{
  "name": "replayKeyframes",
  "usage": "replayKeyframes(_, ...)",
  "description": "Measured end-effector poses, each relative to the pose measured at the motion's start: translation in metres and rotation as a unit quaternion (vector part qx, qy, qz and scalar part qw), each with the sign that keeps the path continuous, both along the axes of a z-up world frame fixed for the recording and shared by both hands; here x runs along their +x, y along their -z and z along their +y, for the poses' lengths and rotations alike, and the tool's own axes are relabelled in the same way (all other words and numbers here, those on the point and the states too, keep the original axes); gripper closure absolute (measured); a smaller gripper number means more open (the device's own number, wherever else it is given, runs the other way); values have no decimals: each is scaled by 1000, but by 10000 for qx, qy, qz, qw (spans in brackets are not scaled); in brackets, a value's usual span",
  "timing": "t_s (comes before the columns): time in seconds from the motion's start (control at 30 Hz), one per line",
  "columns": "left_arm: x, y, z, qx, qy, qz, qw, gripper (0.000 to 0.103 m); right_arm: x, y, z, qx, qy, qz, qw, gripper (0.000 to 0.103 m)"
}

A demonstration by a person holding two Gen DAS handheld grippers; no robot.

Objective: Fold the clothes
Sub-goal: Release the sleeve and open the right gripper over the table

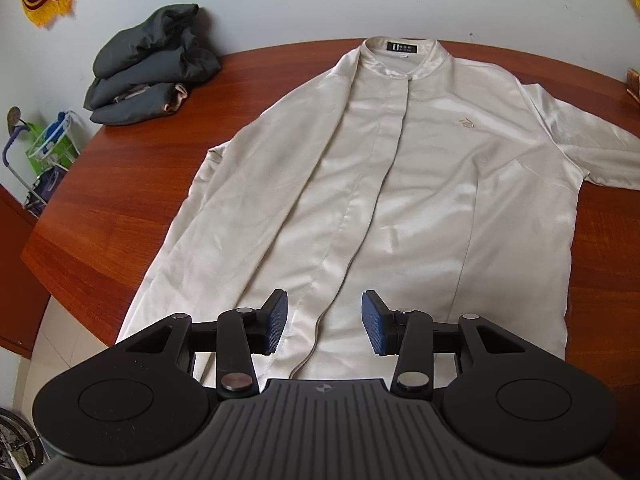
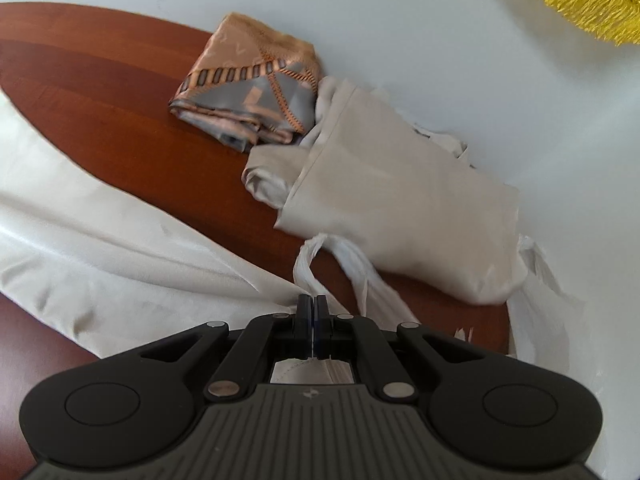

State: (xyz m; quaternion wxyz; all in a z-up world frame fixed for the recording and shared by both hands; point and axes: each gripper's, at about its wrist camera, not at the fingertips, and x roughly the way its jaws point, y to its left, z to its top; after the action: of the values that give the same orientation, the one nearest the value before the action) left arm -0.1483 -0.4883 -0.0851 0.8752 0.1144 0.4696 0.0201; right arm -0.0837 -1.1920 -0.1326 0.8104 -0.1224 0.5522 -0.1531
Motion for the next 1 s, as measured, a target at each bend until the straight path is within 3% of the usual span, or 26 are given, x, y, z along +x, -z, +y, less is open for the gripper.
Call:
replayKeyframes(0.17, -7, 0, 3, 28, 21, -16, 10000, 58, -2, 3, 4, 49, -22, 215, 9998, 102)
replayKeyframes(0.23, -12, -1, 5, 20, 19, -30, 10000, 58, -4, 4, 5, 2, -1, 266, 9996, 97)
replayKeyframes(0.3, -14, 0, 8, 8, 27, -33, 10000, 58, -7, 4, 7, -60, 21, 283, 9996, 73)
replayKeyframes(0.37, -16, 1, 9, -2, 41, -33, 10000, 58, -14, -1, 9, -104, 63, 163, 9998, 68)
replayKeyframes(1.0, -17, 2, 24, 8, 149, -31, 9999, 58, -106, 10, 32, 526, 956, -90, 9940, 60)
